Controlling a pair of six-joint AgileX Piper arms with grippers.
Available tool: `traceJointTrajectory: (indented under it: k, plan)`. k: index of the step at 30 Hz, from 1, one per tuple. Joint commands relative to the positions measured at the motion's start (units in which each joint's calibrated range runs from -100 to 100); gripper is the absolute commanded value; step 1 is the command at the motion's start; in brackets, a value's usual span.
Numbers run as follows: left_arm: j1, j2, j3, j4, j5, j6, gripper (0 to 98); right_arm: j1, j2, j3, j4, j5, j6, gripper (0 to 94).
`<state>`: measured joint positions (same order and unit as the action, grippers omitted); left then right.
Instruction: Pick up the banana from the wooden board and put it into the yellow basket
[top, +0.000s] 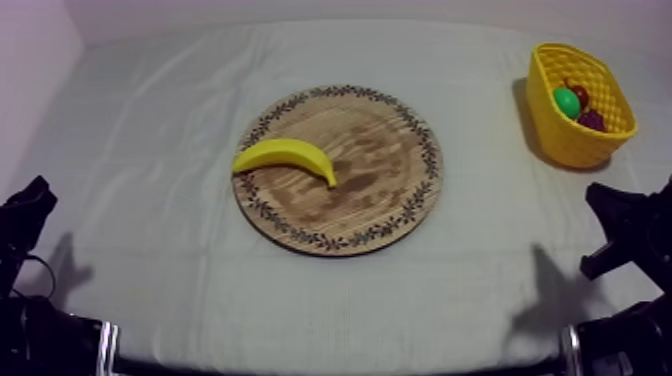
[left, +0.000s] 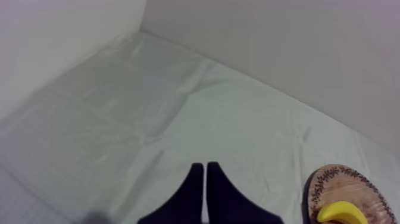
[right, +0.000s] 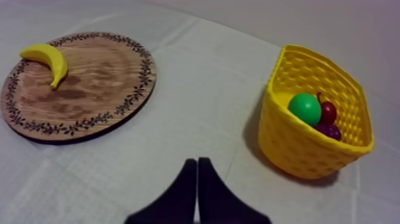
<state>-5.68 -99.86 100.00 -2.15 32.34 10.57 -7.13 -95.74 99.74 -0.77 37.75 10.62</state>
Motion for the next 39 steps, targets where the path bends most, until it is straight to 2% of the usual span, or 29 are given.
traceJointTrajectory:
  k: [1,28,31,39]
  plan:
    - [0.00,0.04,0.00,-0.02,0.00,0.00,0.1,0.01,-0.01,0.03,-0.03,-0.01,0.00,0.3]
    - [0.00,0.04,0.00,-0.02,0.00,0.01,0.1,-0.39,-0.01,0.03,-0.03,-0.01,-0.03,0.3]
    - [0.00,0.04,0.00,-0.02,0.00,0.00,0.1,-0.47,-0.01,0.03,-0.03,-0.01,-1.76,0.4]
    - [0.00,0.04,0.00,-0.02,0.00,-0.02,0.1,-0.97,0.52,-0.22,-0.88,-0.12,0.70,0.6]
